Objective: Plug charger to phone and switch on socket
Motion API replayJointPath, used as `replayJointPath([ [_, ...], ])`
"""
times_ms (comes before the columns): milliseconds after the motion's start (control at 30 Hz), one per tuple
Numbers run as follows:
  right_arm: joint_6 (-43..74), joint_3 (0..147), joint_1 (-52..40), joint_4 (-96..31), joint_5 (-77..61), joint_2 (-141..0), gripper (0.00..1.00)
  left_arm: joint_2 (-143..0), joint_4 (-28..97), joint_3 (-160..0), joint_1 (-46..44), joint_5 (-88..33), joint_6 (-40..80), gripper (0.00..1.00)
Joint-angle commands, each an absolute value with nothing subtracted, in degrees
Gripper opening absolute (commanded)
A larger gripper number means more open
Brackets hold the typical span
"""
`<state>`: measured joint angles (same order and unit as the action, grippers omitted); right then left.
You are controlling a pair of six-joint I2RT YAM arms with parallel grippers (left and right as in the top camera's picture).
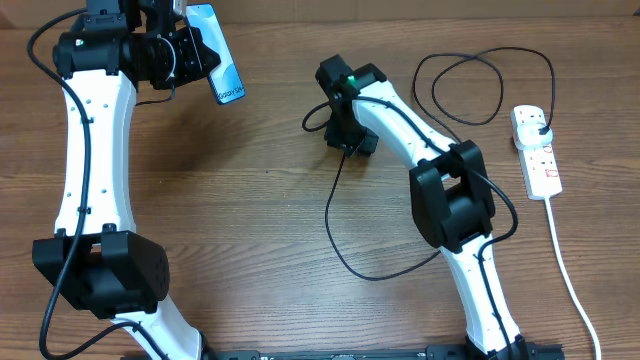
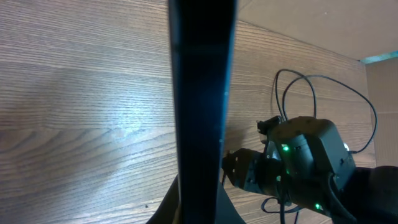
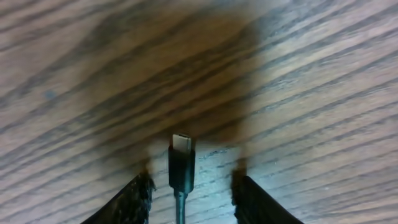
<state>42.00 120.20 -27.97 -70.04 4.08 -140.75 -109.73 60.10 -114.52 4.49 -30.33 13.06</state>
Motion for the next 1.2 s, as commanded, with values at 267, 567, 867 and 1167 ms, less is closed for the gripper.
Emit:
replayJointPath([
  [267,42.0,120.0,-29.1,-70.0,3.6,-141.3,0.32,-109.1,59.8,-115.5,4.5,-31.1,11.6,0.04],
  [567,42.0,120.0,-29.0,-69.9,4.5,-141.3,0.22,-109.1,60.0,-115.5,4.5,-31.1,11.6,0.04],
  [867,41.5,120.0,-28.9,-69.7,5.2,-141.3,0.17,-109.1,60.0,-115.5,4.5,-31.1,11.6,0.04],
  [1167,40.3,120.0,-28.9,-69.4,5.2,-141.3,0.11,-109.1,60.0,-115.5,4.5,-31.1,11.6,0.04],
])
